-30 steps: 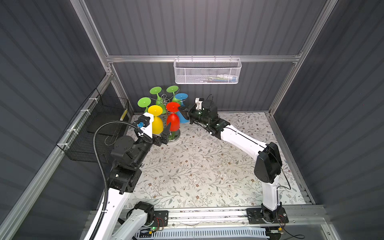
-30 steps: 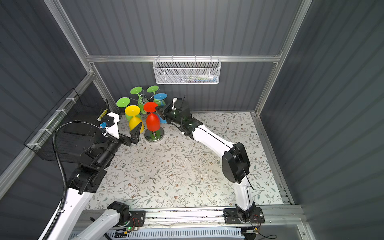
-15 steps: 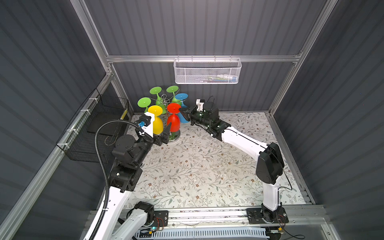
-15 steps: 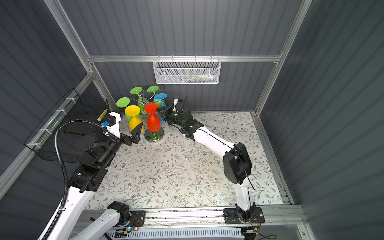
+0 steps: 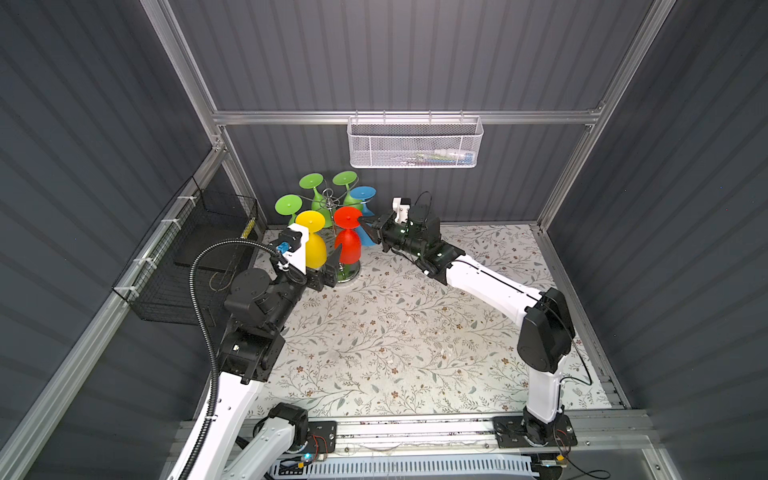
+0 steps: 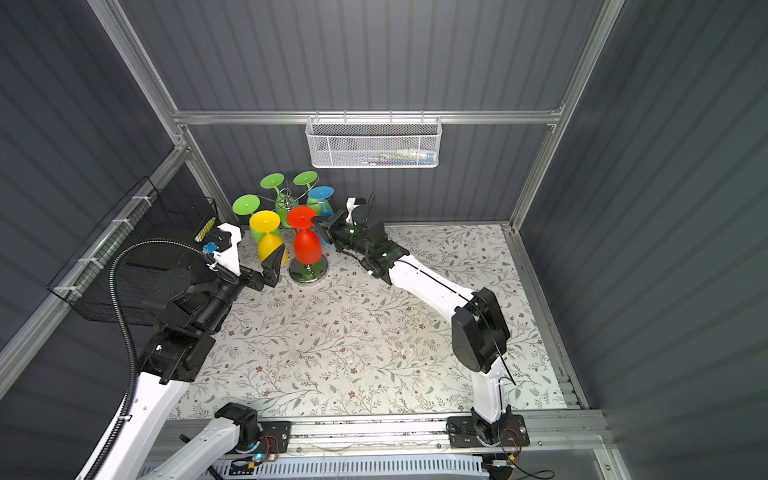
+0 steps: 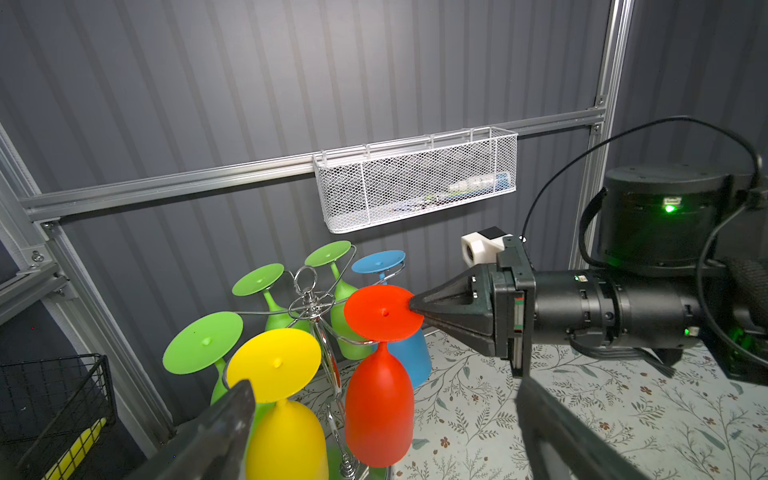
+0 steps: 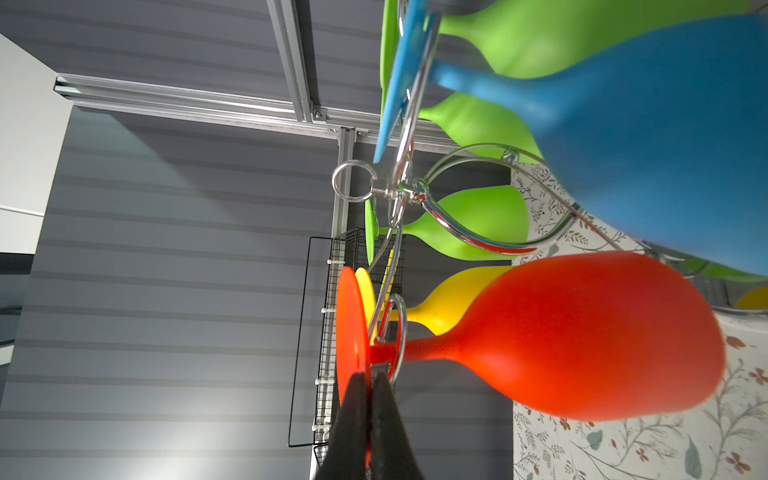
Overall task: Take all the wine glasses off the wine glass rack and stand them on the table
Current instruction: 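Lift the red glass upward off its rack hook with the right gripper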
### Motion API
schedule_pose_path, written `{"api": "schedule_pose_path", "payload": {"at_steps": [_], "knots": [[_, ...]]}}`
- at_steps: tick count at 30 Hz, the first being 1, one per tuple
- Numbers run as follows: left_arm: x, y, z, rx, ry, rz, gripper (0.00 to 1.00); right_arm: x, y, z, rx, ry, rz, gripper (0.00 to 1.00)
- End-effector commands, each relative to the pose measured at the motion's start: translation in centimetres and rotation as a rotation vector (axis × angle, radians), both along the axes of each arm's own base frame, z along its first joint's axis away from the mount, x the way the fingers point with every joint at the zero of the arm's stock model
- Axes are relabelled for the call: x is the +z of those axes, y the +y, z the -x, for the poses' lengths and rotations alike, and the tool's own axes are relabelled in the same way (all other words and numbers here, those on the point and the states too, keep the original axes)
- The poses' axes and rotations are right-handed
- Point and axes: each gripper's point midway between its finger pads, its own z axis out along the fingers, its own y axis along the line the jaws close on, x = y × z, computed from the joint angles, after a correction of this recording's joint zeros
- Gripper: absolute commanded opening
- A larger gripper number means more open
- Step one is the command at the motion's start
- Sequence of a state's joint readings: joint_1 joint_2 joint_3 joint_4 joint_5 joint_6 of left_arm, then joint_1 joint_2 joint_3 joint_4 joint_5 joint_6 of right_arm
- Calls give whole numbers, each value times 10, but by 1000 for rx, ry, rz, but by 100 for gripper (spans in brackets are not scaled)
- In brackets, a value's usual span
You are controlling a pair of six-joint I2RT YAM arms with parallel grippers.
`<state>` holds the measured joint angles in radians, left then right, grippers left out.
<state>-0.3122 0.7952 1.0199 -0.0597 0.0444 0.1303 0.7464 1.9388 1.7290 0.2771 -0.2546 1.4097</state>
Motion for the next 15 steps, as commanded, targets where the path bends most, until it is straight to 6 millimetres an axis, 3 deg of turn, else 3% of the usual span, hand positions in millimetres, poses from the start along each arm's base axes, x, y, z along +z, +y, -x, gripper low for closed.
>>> {"api": "schedule_pose_path", "payload": {"at_steps": [1, 15], "knots": [[6, 6, 2, 24, -20, -4, 98, 28, -5, 12, -1, -63, -24, 0], [12, 17, 2, 59, -32, 22, 98, 29, 7, 29, 20, -73, -2, 0]]}}
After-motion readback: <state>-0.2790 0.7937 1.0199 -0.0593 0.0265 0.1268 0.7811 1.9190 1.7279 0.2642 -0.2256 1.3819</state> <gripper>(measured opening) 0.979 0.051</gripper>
